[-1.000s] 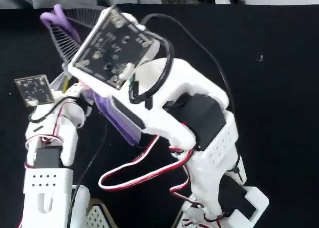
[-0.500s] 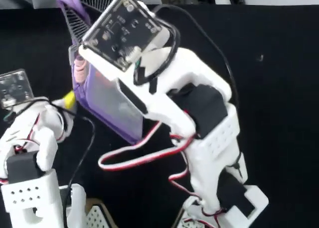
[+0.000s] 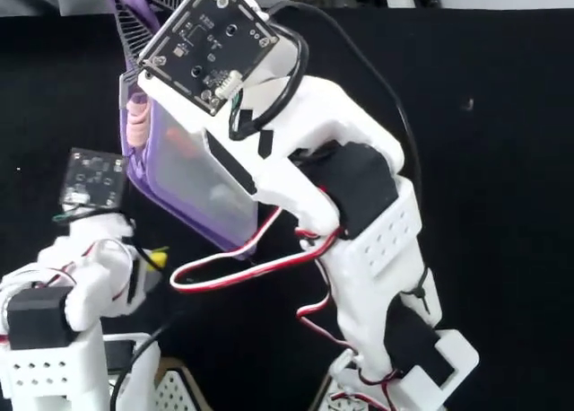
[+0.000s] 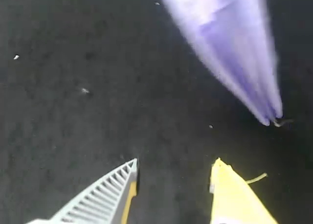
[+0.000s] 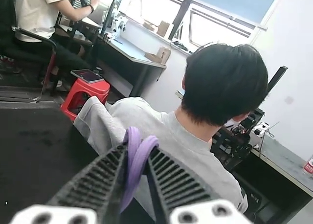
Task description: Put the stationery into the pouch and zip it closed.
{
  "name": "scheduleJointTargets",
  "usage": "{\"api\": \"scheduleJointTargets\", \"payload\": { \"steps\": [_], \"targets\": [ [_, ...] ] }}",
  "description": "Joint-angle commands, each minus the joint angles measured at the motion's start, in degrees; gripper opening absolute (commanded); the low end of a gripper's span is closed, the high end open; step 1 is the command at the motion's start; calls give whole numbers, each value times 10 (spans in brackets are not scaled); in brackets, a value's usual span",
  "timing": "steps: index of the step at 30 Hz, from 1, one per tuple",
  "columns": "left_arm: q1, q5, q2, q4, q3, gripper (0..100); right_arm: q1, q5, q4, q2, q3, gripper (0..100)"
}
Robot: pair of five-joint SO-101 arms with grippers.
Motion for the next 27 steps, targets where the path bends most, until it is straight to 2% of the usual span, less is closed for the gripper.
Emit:
{"api": "scheduleJointTargets", "payload": {
  "steps": [1,5,9,14,21,27],
  "targets": [
    [79,26,0,-22,-28,242,11,2,-17,-4,-13,11],
    [139,125,0,-66,-28,242,22,2,-16,-6,-13,11],
    [150,201,0,-105,-27,242,25,2,-14,-6,-13,11],
    [149,248,0,-185,9,242,36,2,-17,-6,-14,11],
    [148,287,0,-360,126,242,36,2,-17,-7,-14,11],
    [148,350,-1,-488,177,238,39,2,-13,-7,-34,11]
  ]
}}
